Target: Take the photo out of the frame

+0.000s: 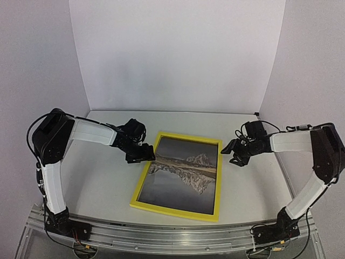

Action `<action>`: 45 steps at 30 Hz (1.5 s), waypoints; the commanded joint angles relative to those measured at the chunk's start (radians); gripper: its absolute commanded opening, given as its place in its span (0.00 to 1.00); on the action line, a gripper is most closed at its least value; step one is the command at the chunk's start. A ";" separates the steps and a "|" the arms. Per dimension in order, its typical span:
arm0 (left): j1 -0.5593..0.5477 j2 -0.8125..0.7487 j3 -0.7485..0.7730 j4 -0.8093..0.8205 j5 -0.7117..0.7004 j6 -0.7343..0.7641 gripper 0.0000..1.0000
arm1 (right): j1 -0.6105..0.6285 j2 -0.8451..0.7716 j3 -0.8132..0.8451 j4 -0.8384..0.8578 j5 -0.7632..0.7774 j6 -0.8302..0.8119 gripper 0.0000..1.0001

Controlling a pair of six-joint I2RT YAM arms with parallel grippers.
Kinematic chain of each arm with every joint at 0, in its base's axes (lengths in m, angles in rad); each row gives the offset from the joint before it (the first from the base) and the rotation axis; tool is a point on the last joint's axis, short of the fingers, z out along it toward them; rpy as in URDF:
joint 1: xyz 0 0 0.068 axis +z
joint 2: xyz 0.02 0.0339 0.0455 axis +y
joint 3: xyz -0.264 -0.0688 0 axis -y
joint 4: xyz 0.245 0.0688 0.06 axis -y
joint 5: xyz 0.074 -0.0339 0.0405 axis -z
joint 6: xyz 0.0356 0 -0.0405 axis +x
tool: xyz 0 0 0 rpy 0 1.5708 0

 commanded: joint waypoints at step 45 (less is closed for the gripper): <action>-0.109 -0.176 0.104 -0.324 -0.365 -0.023 0.00 | 0.332 0.089 0.451 -0.405 0.202 -0.162 0.00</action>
